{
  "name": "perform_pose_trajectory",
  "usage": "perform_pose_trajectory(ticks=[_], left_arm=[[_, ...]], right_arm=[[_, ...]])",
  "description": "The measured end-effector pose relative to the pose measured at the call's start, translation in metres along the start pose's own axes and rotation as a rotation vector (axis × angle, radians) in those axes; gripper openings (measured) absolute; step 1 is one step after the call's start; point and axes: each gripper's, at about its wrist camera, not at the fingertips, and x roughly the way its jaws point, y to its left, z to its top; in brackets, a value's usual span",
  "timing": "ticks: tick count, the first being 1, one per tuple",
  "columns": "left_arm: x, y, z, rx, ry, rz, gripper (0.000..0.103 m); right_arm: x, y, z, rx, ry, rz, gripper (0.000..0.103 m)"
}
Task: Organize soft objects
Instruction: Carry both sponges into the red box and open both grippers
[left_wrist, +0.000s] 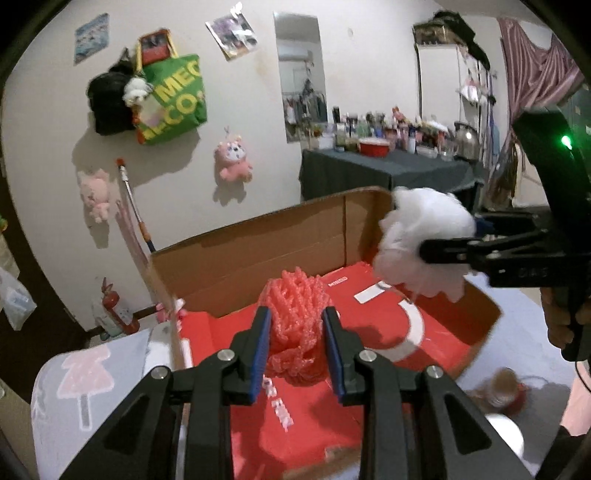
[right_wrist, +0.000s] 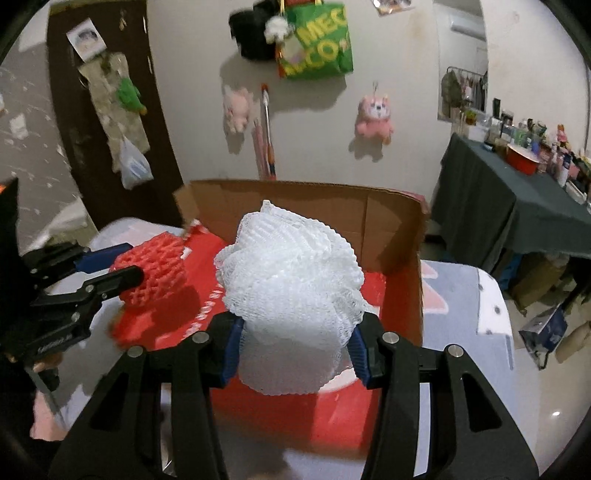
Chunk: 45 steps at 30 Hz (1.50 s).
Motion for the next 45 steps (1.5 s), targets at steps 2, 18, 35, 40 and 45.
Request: perform_pose_trajectory(ticks=[2,18,35,40,45], left_arm=[[0.027,0.003,0.007,0.007,0.046,-0.010,0.030],[0.153,0.014,0.002,0.055,0.201,0.039,0.035],[0.158,0.015,-0.003,0.040,0.266,0.043,0.055],[0.147,0.021,-0.004,0.014,0.250,0.042,0.072],[0.125,0.027,-0.004,-0.020,0.211,0.050,0.081]], right_arm=[[0.028,-0.005,0.010,0.003,0.051,-0.002,0.046],[0.161,-0.035,0.021,0.047,0.262,-0.043,0.047],[0.164,-0.043,0.013,0.077,0.292,-0.031,0.062],[0.159,-0.041,0.012,0.076,0.275,-0.038,0.072],[0.144,-0.035,0.013,0.072,0.253,-0.052,0.077]])
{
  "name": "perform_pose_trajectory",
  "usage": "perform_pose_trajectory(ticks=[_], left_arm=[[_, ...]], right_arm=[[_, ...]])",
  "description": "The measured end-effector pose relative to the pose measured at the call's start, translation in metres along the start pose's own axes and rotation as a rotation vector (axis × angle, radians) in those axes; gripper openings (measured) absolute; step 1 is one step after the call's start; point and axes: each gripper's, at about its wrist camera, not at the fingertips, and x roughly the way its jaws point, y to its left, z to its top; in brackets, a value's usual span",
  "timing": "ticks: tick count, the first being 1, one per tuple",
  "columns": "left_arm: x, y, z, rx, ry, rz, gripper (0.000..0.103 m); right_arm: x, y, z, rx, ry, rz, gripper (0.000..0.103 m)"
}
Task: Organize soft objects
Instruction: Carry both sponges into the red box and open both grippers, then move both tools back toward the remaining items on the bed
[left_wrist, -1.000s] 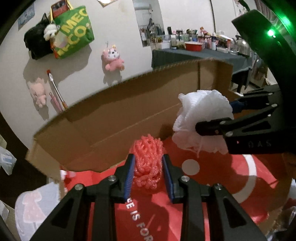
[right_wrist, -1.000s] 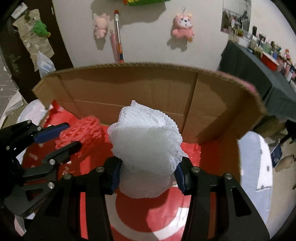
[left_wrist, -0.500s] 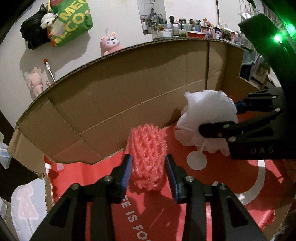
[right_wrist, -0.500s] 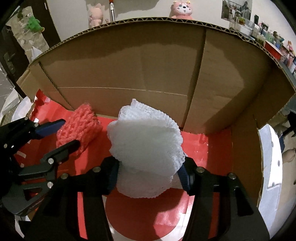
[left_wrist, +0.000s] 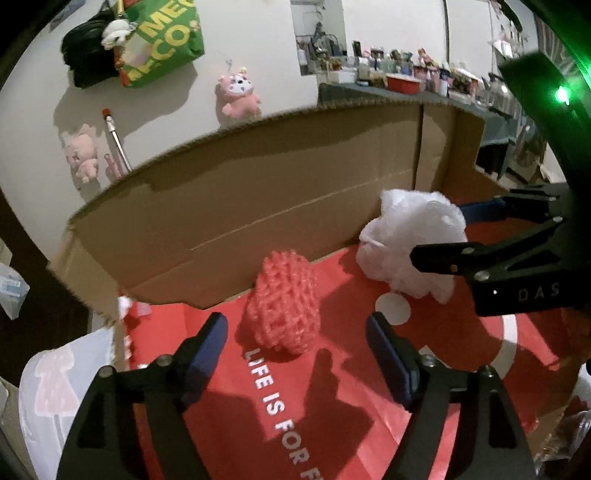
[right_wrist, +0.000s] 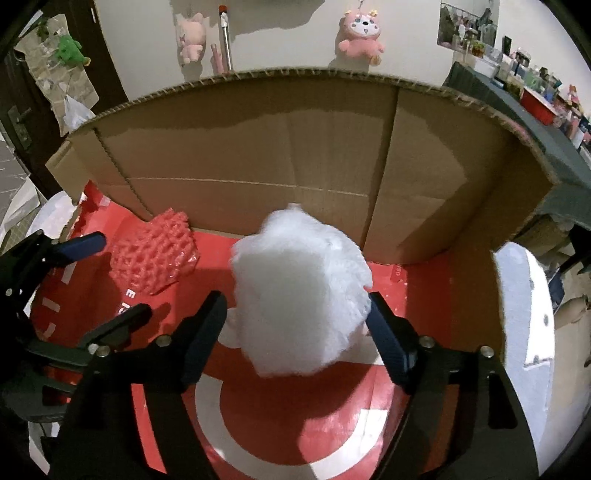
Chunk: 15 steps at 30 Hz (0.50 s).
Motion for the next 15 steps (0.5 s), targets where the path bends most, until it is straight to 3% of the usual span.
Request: perform_pose_trajectory(ticks=[6,8,15], left_arm=[[-0.052,0.008,-0.003,-0.075,-0.097,-0.012,0.097],[-0.077,0.008,-0.006,-0.101,-0.144,-0.015,0.099],[-0.161,0.007,-0.021,-0.165,-0.284,0.002,0.103]], right_arm=[[-0.044,0.004,-0.006,-0.013,-0.059,-0.016,0.079],[-0.066,0.012,-0.013,-0.021,-0.092,-0.022,0.087],[-0.159,0.037,-0.039,-0.047,-0.233,-0.023,0.092]])
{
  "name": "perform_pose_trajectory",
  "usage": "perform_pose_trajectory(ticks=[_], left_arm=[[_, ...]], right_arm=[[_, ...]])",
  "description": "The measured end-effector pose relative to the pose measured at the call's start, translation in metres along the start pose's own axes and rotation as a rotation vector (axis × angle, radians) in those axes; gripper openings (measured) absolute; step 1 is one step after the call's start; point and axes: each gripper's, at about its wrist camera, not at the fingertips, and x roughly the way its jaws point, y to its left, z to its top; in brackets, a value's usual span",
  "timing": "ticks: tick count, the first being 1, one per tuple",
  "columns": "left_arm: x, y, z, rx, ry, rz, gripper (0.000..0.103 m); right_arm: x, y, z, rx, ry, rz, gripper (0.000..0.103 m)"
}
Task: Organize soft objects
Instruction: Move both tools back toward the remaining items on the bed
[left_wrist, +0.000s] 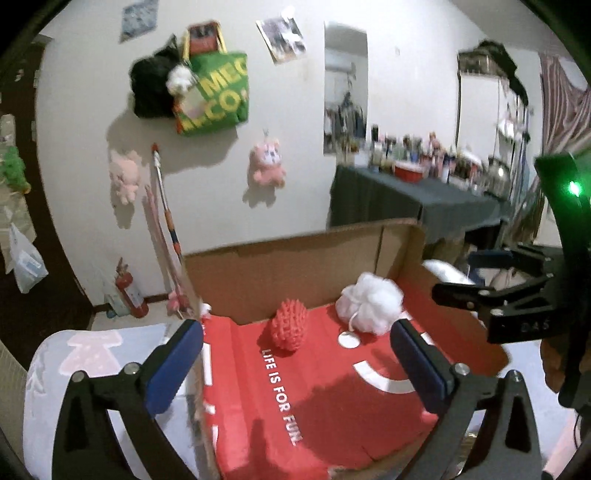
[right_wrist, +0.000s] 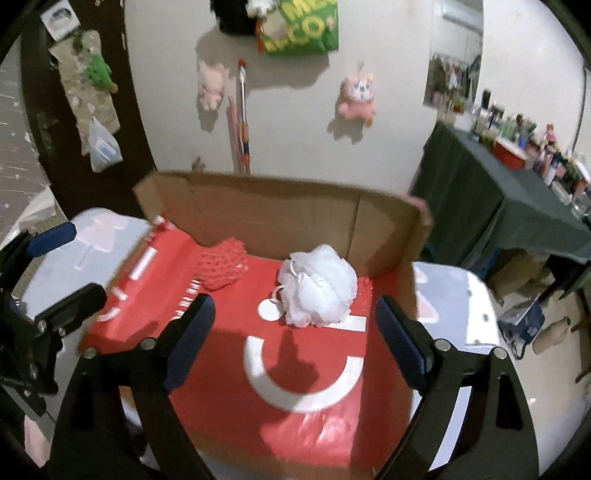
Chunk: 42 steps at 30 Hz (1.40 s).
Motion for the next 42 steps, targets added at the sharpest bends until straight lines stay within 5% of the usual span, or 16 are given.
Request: perform_pose_trajectory(ticks=[9,19,26,32,42], left_arm=[[-0.109,-0.002,-0.025,-0.084,-0.162,-0.020,0.103],[-0.188,-0.027,-0.085,-0.064,-0.302,0.021,0.103],[-0.194,-0.055,-0.146,-0.076,-0.334,0.064,0.103],[-0.173,-0.060,-0.185,-0.126,-0.270,0.050,0.103],[-0.126,-0.058,-0.236,-0.124,-0.108,0.087,0.103]], right_arm=[[-0.128,0.023,-0.054,-0.023,-0.248,-0.013,0.100],[-0.185,0.043,-0.144,-0.011,-0.376,-0.062,0.100],[-0.184,0.048,-0.207,0.052,-0.397,-0.172,0.101],[-0.163,0.053,-0.251,0.060,-0.379,-0.248,0.101],[-0.097,0.058,-0.300,0.075,-0.226,-0.186,0.101]])
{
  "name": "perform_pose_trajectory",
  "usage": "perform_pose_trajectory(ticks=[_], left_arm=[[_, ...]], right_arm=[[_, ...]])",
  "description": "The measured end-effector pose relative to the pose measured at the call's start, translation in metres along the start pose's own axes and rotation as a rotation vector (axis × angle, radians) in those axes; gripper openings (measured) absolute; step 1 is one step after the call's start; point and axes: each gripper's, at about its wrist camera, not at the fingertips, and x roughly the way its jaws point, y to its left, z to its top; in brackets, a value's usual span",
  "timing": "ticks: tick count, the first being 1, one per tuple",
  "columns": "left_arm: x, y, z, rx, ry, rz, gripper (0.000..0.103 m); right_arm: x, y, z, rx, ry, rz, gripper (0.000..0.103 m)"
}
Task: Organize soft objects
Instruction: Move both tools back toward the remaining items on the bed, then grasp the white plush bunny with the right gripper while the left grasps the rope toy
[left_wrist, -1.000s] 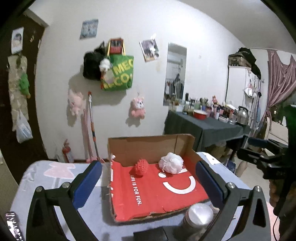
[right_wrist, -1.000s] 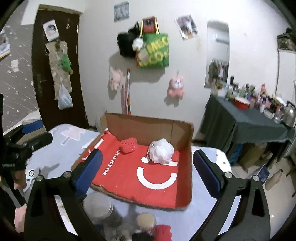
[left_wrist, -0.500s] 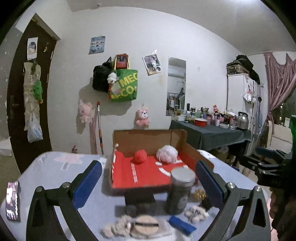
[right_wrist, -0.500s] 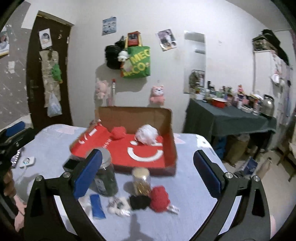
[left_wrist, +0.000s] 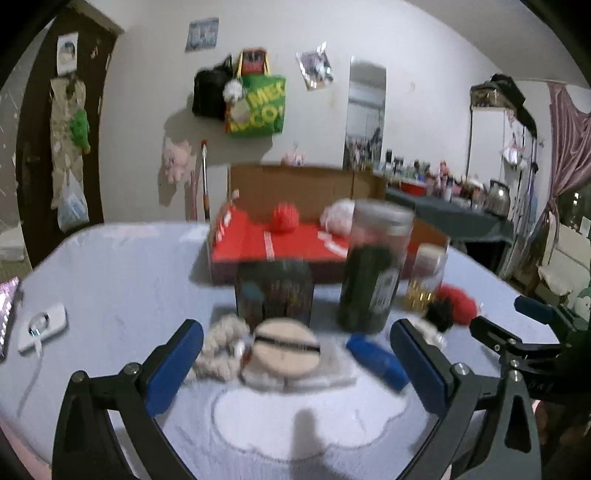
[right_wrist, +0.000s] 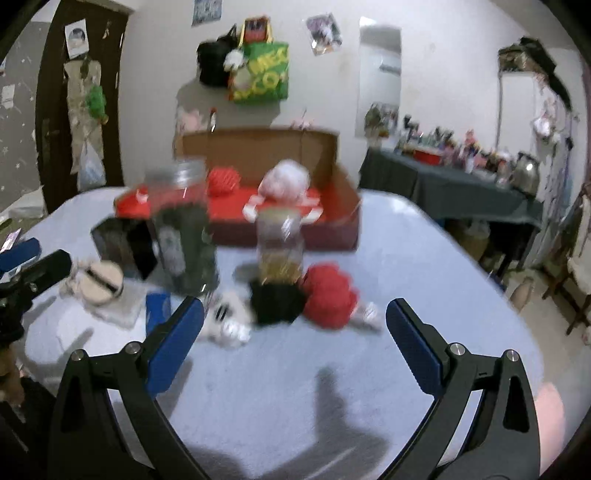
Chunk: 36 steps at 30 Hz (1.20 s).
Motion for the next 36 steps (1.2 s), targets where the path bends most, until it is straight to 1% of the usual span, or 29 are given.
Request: perform_pose_trajectory(ticks=[2,6,8,13,15,19,21,22,23,24,25,26,27,29,30,31,33,36], left_arm=[[0.005,0.005,-0.006,-0.009,0.023,0.005,0.103],[0.009,0.017,-0.010,-0.016,0.043,0.024,0.103],[0.012,0.026,-0.008,-0.020,0.060,0.031,0.103],[0.020,0.046,-0.004,-0.020,0.107,0.055,0.103],[0.022,0.053,-0.002,-0.012,0.120,0.066,0.100],[0.028,0.066,0.002,0.000,0.165,0.061,0.094],[0.033,0.070,0.002,0.012,0.188,0.061,0.089],[0.036,0.071,0.002,0.014,0.199,0.060,0.085],[0.041,0.072,0.001,0.018,0.226,0.056,0.078],[0.045,0.073,0.000,0.018,0.247,0.053,0.074],[0.049,0.075,0.000,0.015,0.271,0.051,0.064],[0.054,0.077,-0.003,0.007,0.296,0.040,0.053],[0.055,0.079,-0.005,-0.006,0.301,0.012,0.044],[0.052,0.080,-0.006,-0.033,0.292,-0.035,0.030],[0.049,0.078,-0.006,-0.026,0.284,-0.036,0.027],[0.046,0.076,-0.006,-0.015,0.272,-0.030,0.024],[0.037,0.072,-0.005,0.002,0.246,-0.022,0.022],[0.022,0.068,0.000,-0.009,0.209,-0.036,0.022]], right_arm=[[0.007,0.005,-0.005,-0.002,0.019,0.007,0.101],[0.019,0.012,-0.007,0.005,0.056,0.061,0.101],[0.025,0.015,-0.007,0.012,0.079,0.092,0.101],[0.043,0.022,-0.007,0.035,0.140,0.127,0.101],[0.049,0.022,-0.006,0.050,0.160,0.133,0.101],[0.057,0.020,-0.003,0.075,0.184,0.134,0.100],[0.061,0.019,-0.003,0.084,0.194,0.130,0.100],[0.063,0.019,-0.002,0.085,0.198,0.130,0.096],[0.064,0.020,-0.001,0.080,0.199,0.124,0.089],[0.065,0.022,-0.001,0.068,0.203,0.115,0.087],[0.066,0.024,-0.001,0.055,0.205,0.108,0.083],[0.066,0.025,-0.001,0.045,0.203,0.106,0.078],[0.065,0.027,-0.001,0.035,0.201,0.110,0.074],[0.065,0.031,0.000,0.011,0.200,0.124,0.058],[0.064,0.033,0.000,0.001,0.200,0.137,0.053],[0.063,0.034,0.000,-0.004,0.202,0.155,0.042],[0.061,0.035,0.001,-0.010,0.204,0.178,0.041],[0.056,0.033,0.001,-0.003,0.196,0.211,0.039]])
